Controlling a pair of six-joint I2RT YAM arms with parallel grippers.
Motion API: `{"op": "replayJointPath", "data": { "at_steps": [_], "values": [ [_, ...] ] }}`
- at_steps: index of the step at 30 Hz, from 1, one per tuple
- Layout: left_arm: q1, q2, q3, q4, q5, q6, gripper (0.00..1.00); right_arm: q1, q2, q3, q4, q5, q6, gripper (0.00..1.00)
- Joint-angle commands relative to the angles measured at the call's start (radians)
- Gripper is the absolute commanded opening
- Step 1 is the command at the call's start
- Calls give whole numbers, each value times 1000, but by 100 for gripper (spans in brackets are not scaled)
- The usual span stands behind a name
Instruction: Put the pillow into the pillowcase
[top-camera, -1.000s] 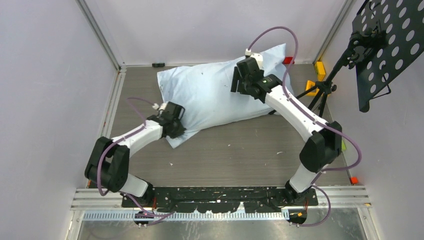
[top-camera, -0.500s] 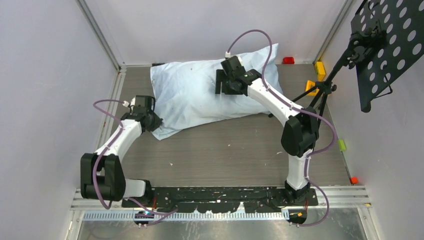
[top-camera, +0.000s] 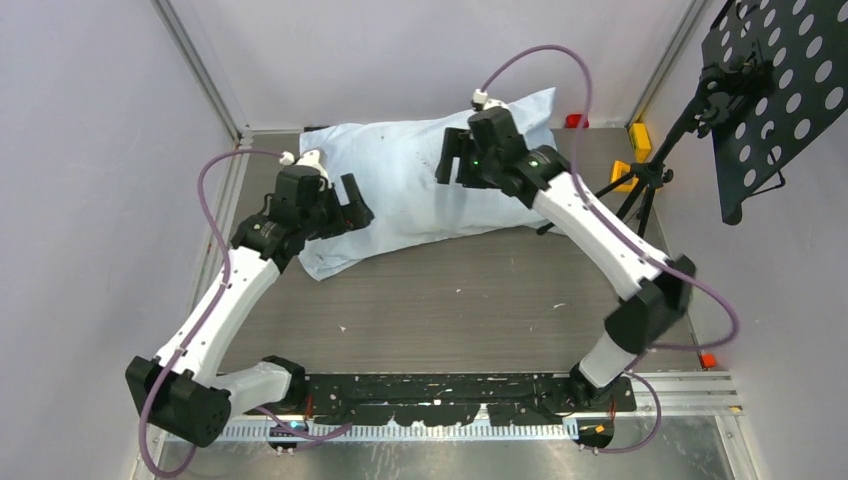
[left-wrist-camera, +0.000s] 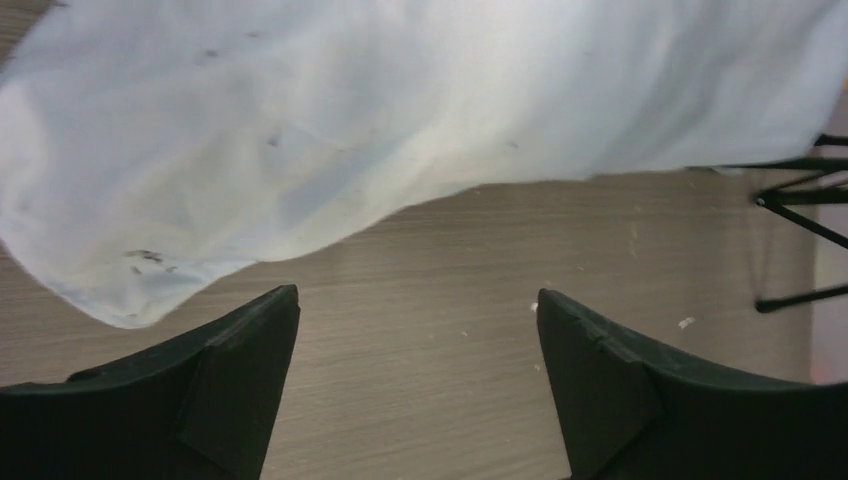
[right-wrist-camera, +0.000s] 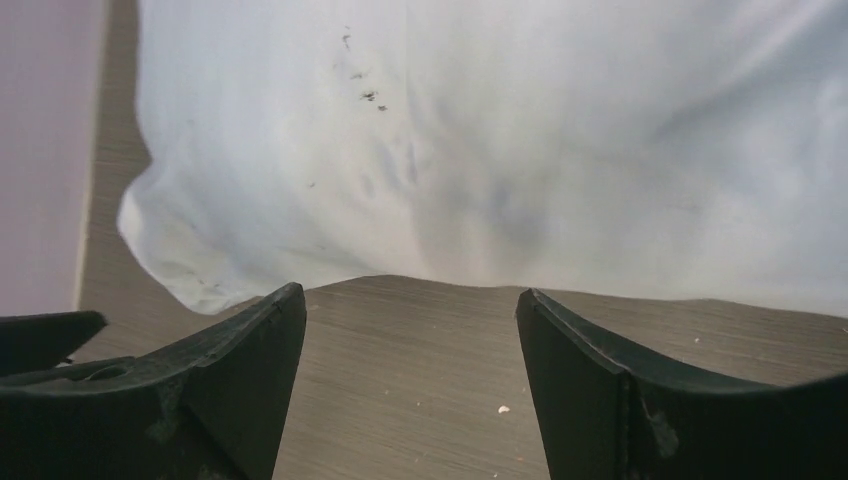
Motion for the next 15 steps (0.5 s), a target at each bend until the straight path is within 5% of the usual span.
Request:
{"op": "replayJointPath", "data": {
  "at_steps": [1, 6, 15],
  "values": [
    [-123, -25, 83, -67, -25, 54, 97, 3, -209, -117, 91, 13, 51, 82],
    [-238, -30, 110, -69, -64, 61, 100, 4, -351, -260, 137, 29, 87, 83],
    [-249, -68, 104, -97, -90, 89, 100, 3, -478, -433, 202, 14, 125, 84]
  ]
}}
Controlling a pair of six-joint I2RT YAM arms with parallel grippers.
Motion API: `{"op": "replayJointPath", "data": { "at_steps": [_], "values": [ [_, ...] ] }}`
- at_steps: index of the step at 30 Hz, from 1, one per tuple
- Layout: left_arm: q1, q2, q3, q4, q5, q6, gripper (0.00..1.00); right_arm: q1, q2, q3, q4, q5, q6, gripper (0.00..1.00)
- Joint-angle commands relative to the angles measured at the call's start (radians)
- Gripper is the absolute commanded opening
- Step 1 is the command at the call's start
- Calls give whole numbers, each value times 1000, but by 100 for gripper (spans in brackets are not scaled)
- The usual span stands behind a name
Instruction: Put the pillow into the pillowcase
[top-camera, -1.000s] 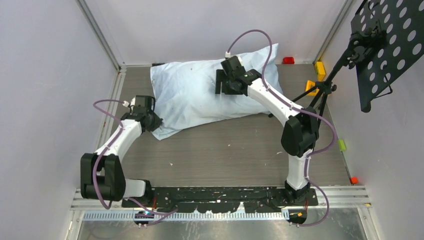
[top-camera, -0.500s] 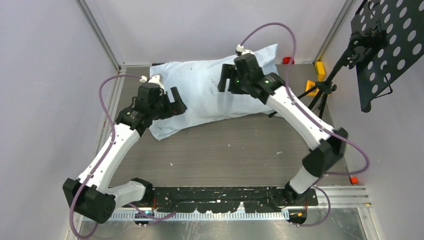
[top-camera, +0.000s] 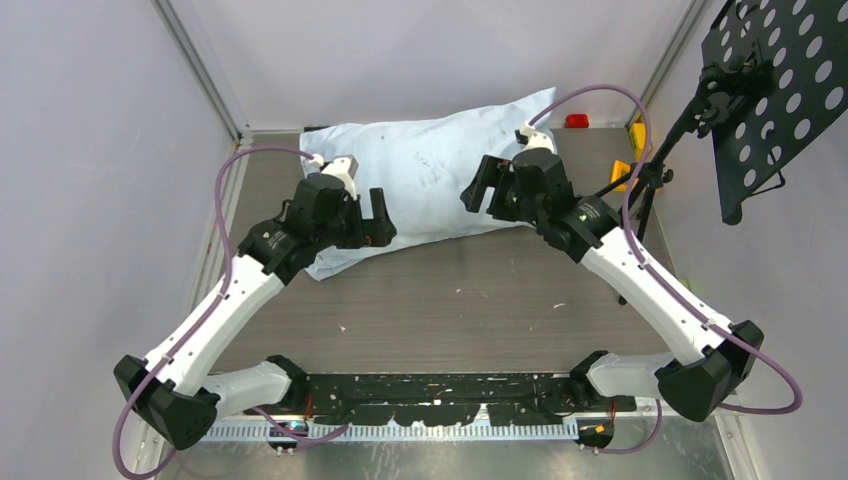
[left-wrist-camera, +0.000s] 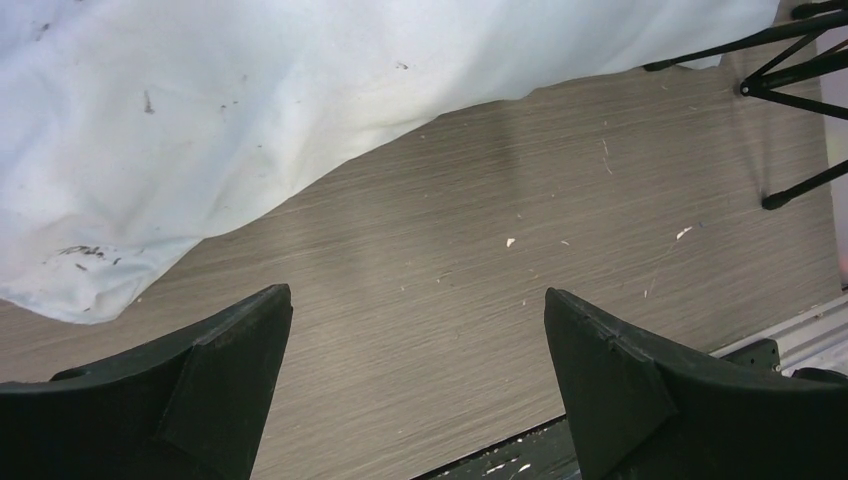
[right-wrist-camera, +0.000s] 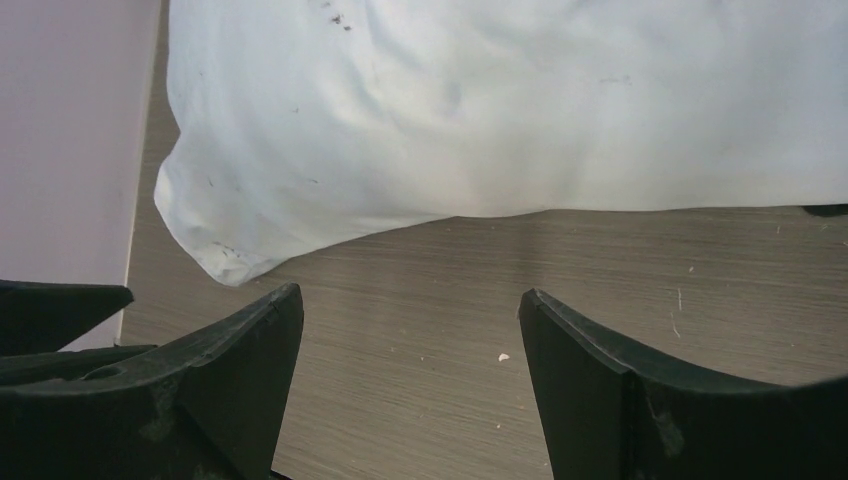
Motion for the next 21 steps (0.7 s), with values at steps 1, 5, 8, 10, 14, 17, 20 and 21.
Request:
{"op": "replayJointPath", "data": {
  "at_steps": [1, 5, 8, 10, 14, 17, 20, 21],
  "values": [
    [-3, -52, 22, -19, -43, 28, 100, 4, -28, -17, 71, 3, 31, 84],
    [-2, -63, 5, -18, -52, 29, 100, 2, -20, -19, 70, -2, 29, 84],
    [-2, -77, -9, -16, -70, 30, 100, 3, -18, -23, 71, 6, 24, 84],
    [-2, -87, -14, -16, -80, 33, 100, 2, -19, -24, 71, 9, 22, 84],
    [-2, -97, -22, -11, -86, 33, 100, 2, -25, -25, 71, 9, 21, 84],
    [-2, -99, -24, -9, -82, 35, 100, 3, -27, -22, 71, 7, 19, 84],
    [-2, -100, -26, -11, -89, 32, 100, 3, -28, -21, 70, 7, 19, 84],
    [-2, -97, -24, -14, -89, 31, 100, 3, -29, -21, 71, 7, 19, 84]
  ]
}}
